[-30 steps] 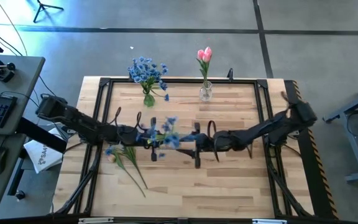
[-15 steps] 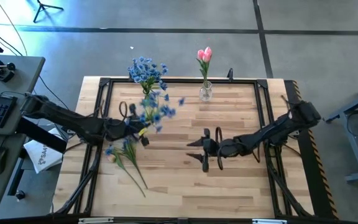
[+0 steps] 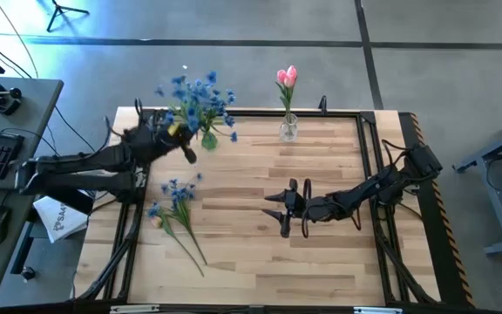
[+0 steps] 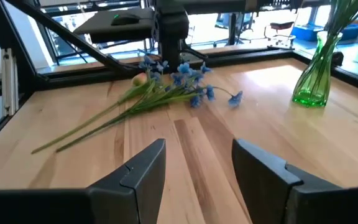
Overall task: Sort flowers into vase by color
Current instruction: Put the right blue flowers into the green vase
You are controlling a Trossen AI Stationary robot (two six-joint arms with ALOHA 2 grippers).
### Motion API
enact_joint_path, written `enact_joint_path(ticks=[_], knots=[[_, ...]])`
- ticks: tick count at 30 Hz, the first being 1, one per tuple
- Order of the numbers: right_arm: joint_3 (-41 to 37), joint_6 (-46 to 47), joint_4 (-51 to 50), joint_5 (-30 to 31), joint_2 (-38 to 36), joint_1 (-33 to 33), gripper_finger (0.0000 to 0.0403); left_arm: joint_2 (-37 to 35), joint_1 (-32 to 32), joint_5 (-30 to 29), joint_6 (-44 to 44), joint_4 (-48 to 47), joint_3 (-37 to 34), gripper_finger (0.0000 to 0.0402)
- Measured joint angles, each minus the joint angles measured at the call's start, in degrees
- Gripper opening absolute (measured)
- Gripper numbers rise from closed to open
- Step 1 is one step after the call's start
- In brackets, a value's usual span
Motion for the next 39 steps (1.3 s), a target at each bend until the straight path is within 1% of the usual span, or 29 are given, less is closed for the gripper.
enact_joint_path(ticks=[3, 5, 7, 9, 11, 14, 16, 19, 22, 29, 39], knots=[[0.0, -1.3, 0.8, 0.0, 0.0, 0.0, 0.0181, 0.0, 7.8, 9.6, -1.9, 1.1, -0.6, 0.0000], [0.0, -1.5, 1.4, 0.0, 0.0, 0.0, 0.0181, 0.7, 12.4, 15.0, -3.0, 7.3, -2.7, 0.0000], [0.0, -1.4, 1.4, 0.0, 0.0, 0.0, 0.0181, 1.5, 16.2, 18.5, -3.4, 13.3, -5.3, 0.0000], [0.0, -1.3, 1.5, 0.0, 0.0, 0.0, 0.0181, 1.9, 19.0, 19.9, -4.0, 17.6, -7.2, 0.0000], [0.0, -0.9, 1.5, 0.0, 0.0, 0.0, 0.0181, 2.4, 21.0, 20.8, -5.0, 19.6, -8.5, 0.0000], [0.0, -1.0, 1.8, 0.0, 0.0, 0.0, 0.0181, 3.6, 22.9, 22.1, -5.9, 19.8, -10.0, 0.0000], [0.0, -1.3, 2.2, 0.0, 0.0, 0.0, 0.0181, 5.1, 23.4, 23.1, -6.0, 23.4, -11.5, 0.0000], [0.0, -1.3, 3.1, 0.0, 0.0, -0.2, 0.0181, 7.5, 23.5, 23.0, -6.0, 29.9, -13.8, 0.0000], [0.0, -1.3, 3.5, 0.0, 0.0, -0.4, 0.0181, 8.5, 23.5, 23.1, -6.4, 34.7, -14.6, 0.0000], [0.0, -1.3, 3.4, 0.0, 0.0, -1.5, 0.0181, 9.3, 23.6, 23.0, -3.9, 34.5, -14.6, 0.0000], [0.0, 0.4, 3.5, -1.0, 0.0, -4.2, 0.0181, 16.5, 23.5, 22.9, -2.0, 34.3, -14.6, 0.0000]])
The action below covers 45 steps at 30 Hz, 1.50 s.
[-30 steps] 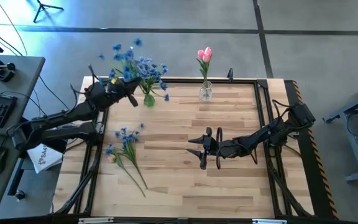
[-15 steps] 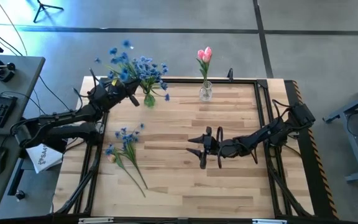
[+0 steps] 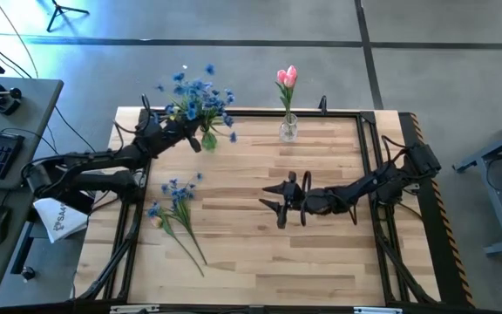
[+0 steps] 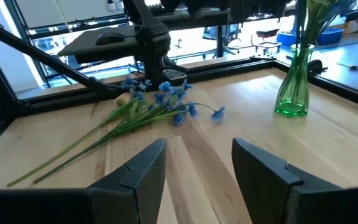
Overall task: Sort flowers into vase by color
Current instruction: Put the right blue flowers into the green vase, then put the blue flowers into the green vase
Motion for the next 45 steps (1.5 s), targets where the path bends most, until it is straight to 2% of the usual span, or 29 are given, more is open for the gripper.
enact_joint_path(ticks=[3, 9, 17, 31, 36, 41, 45], knots=[[0.0, 0.8, 0.0, -1.0, 0.0, 0.0, 0.0181, 0.6, 0.1, 0.0, 0.0, -1.1, 0.0, 0.0011], [0.0, 1.1, 0.0, -1.6, 0.0, 0.0, 0.0181, 0.6, 2.2, -0.1, -4.2, -7.7, 0.0, 0.0069], [0.0, 1.2, 0.0, -1.6, 0.0, 0.0, 0.0181, 0.6, 4.0, -0.3, -6.3, -27.1, 5.8, 0.0118], [0.0, 1.0, -1.7, -1.6, 0.0, 0.0, 0.0181, 0.6, 4.0, -2.3, -5.0, -60.5, 17.5, 0.0122], [0.0, 1.0, -1.7, -1.6, 0.0, 0.0, 0.0181, 0.5, 3.1, -5.9, -9.8, -73.1, 21.5, 0.0122], [0.0, 1.0, -1.8, -1.6, 0.0, 0.0, 0.0181, -1.7, -1.4, -6.5, -16.9, -79.8, 21.9, 0.0118], [0.0, 1.0, -1.9, -1.6, 0.0, 0.1, 0.0181, -4.8, -8.4, -6.6, -23.0, -84.3, 21.9, 0.0111]])
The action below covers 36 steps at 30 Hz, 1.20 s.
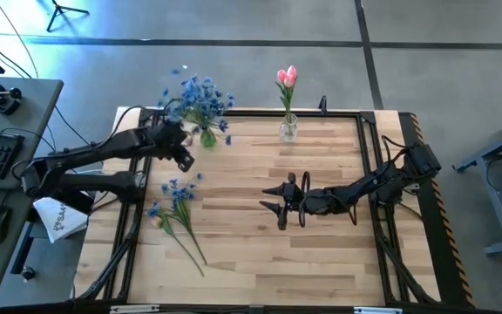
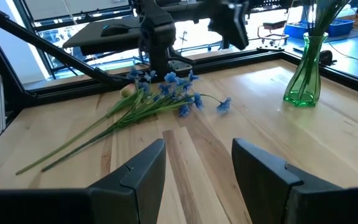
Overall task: Sort flowers into vase by color
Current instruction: Put the blue flowers into the green vase
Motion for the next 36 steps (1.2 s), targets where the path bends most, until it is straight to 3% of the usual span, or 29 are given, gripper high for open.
enact_joint_path(ticks=[11, 24, 31, 36], knots=[[0.0, -0.1, -0.3, 0.0, 0.0, 0.0, 0.0181, -8.8, -18.3, -3.9, -18.7, -14.0, 0.0, 0.0093], [0.0, 0.0, -2.2, 0.0, 0.0, 0.0, 0.0181, -10.5, -36.6, 1.0, -38.5, -24.0, 1.2, 0.0091], [0.0, 0.2, -3.1, 0.0, 0.0, 0.0, 0.0181, -9.6, -46.8, 1.7, -49.4, -21.7, 2.8, 0.0091], [0.0, -0.2, -3.2, 0.0, 0.0, 0.0, 0.0181, -5.6, -54.1, 8.4, -59.9, -18.6, 0.6, 0.0091]])
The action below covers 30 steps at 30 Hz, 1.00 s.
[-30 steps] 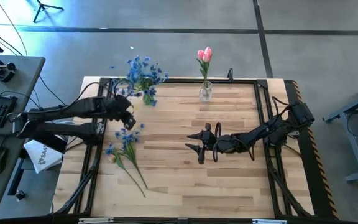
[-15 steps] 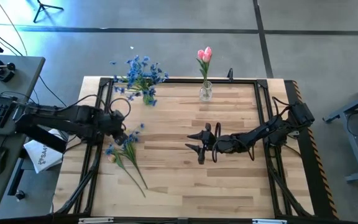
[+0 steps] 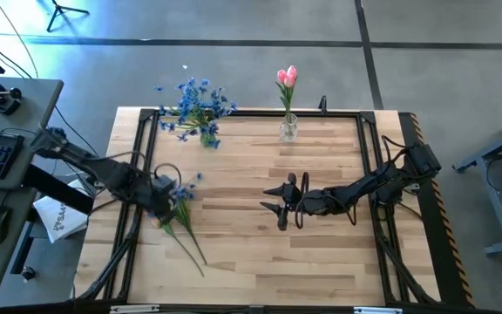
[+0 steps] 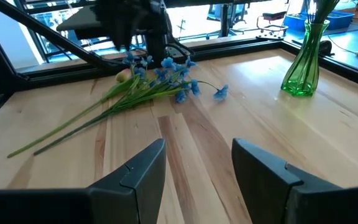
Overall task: Sort flowers into vase by color
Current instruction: Put the blue flowers into the green vase
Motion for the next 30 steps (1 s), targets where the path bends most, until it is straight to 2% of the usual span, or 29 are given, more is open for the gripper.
enact_joint_path(ticks=[4, 8, 12, 23, 27, 30], knots=[[0.0, -0.6, -0.7, 0.0, 0.0, 0.0, 0.0181, 3.9, -5.0, 3.4, -8.2, 6.3, -2.5, 0.0091], [0.0, -2.4, -1.5, 0.0, 0.0, 0.0, 0.0181, 7.8, -7.4, 2.3, -12.2, 17.1, -4.2, 0.0096], [0.0, -4.1, -1.8, 0.0, 0.0, 0.0, 0.0181, 11.7, -7.5, 0.8, -14.2, 22.0, -4.3, 0.0115], [0.0, -4.1, -2.9, 0.0, 0.0, 0.0, 0.0181, 22.2, -5.4, -1.1, -22.5, 23.7, -4.3, 0.0221], [0.0, -4.1, -3.1, 0.0, 0.0, 0.0, 0.0181, 25.1, -3.9, -1.6, -23.1, 23.6, -4.3, 0.0230], [0.0, -4.1, -3.1, 0.0, 0.0, 0.0, 0.0181, 27.4, -2.6, -1.7, -21.6, 23.7, -4.3, 0.0221]])
